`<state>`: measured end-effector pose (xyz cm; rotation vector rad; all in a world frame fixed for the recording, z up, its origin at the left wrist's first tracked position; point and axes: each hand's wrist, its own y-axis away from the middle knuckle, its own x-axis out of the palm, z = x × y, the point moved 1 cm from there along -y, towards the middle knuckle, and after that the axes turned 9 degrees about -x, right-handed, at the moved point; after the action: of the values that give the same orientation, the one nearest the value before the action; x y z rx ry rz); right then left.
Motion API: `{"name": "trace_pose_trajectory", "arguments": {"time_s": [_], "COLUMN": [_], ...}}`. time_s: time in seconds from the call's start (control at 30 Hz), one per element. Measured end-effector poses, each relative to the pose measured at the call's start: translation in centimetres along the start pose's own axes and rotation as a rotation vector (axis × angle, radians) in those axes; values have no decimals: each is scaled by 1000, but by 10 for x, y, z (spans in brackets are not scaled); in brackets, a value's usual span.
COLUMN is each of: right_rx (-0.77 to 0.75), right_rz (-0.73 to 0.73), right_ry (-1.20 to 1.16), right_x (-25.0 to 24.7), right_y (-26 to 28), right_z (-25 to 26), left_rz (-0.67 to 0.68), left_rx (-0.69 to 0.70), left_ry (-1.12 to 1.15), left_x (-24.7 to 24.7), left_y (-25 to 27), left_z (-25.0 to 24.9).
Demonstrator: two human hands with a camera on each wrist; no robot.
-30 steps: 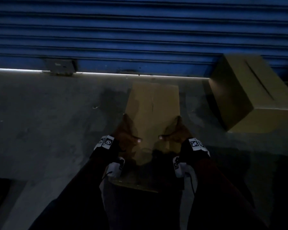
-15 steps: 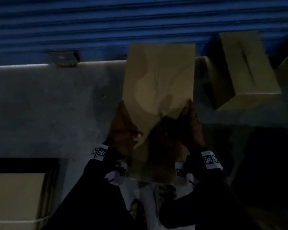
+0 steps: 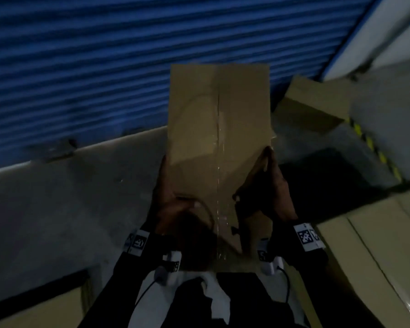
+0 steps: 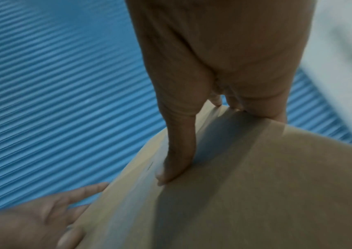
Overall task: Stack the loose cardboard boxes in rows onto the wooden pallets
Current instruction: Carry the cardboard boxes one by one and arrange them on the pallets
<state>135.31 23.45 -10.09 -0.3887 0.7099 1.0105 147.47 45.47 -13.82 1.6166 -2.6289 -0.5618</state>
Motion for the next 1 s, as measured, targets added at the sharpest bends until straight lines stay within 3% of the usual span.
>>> {"name": "trace_pose_trajectory", "arguments": {"time_s": [0.13,0.5,0.7,0.87,1.0], "right_rx": [75,397,514,599,672], "right_rz": [-157,-535,-758,-926,-1003], "right_ry": [9,-12,-17,-31,-32], "right_x": [-42,-137,-159,-164,-166], "right_y": [68,240,378,501,601], "right_z": [11,53,65,47,37], "left_rz": [235,551,805,1015,1095], "left_rx": [128,336,401,396,409], "left_ry": [-108,-152,-165,-163,-209], "left_x": [4,81,136,182,212], "left_y": [24,116,211,310,395], "left_z": [-23,-86,-99,-78,-53]}}
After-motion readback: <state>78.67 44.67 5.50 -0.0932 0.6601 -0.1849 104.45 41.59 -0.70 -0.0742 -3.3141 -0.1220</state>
